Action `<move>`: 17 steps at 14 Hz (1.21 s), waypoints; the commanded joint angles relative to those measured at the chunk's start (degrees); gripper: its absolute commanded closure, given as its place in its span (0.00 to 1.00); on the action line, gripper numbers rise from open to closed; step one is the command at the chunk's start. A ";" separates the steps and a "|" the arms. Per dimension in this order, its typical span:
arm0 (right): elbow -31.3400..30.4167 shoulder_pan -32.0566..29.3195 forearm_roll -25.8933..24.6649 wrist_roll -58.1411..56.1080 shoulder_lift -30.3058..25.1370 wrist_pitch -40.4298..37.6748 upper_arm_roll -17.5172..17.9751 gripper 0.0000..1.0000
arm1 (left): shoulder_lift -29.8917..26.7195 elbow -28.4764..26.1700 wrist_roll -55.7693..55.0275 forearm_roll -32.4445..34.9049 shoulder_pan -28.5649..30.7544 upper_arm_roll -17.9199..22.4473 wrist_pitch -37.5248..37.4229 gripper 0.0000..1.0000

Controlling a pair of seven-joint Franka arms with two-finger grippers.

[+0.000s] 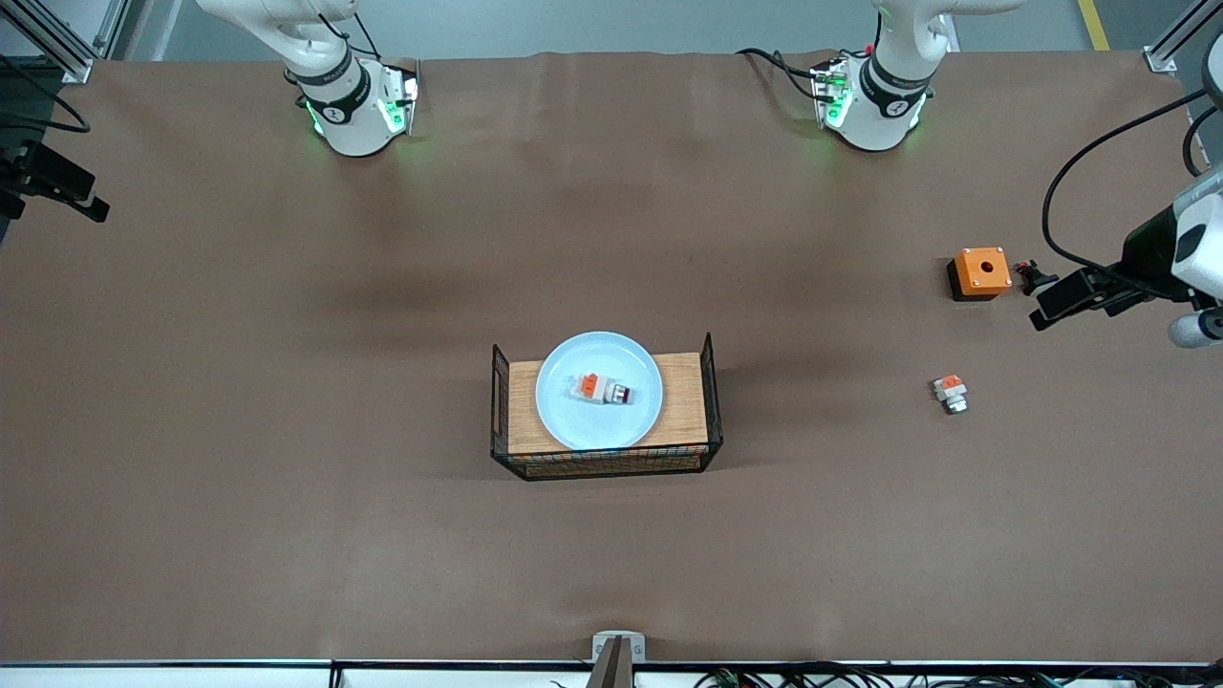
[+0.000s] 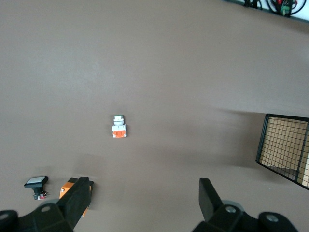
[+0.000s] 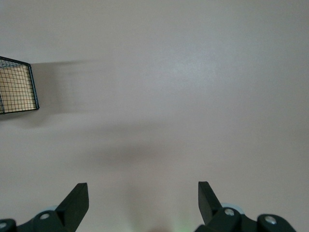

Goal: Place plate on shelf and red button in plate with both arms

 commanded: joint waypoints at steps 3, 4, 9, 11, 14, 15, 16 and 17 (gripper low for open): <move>-2.74 -1.20 0.94 -0.15 -2.32 1.14 0.55 0.00 | -1.25 1.11 1.01 0.05 -0.51 0.02 -0.05 0.01; -2.74 -1.20 0.85 -0.15 -2.32 0.87 0.55 0.00 | -1.34 1.38 1.01 0.05 -0.68 -0.07 -0.40 0.01; -2.92 -1.11 -0.82 -0.24 -2.32 0.78 0.72 0.00 | -1.16 4.98 1.19 1.46 -0.68 -0.60 -3.83 0.01; -2.83 -0.76 -1.70 -0.24 -2.32 0.96 0.90 0.00 | -0.98 5.60 1.27 1.63 -0.77 -0.51 -3.92 0.01; -2.92 -0.76 -1.70 -0.24 -2.32 0.96 0.90 0.00 | -1.07 5.95 4.88 1.55 -0.51 -0.51 -4.71 0.01; -2.92 -0.85 -1.70 -0.24 -2.32 0.96 0.90 0.00 | -1.07 5.95 4.62 1.55 -0.59 -0.51 -4.80 0.01; -2.92 -0.94 -1.70 -0.24 -2.32 0.87 0.90 0.00 | -1.07 5.95 4.62 1.55 -0.59 -0.51 -5.15 0.01; -2.92 -0.94 -1.70 -0.24 -2.32 0.87 0.90 0.00 | -1.07 6.38 4.88 1.72 -0.68 -0.60 -5.50 0.00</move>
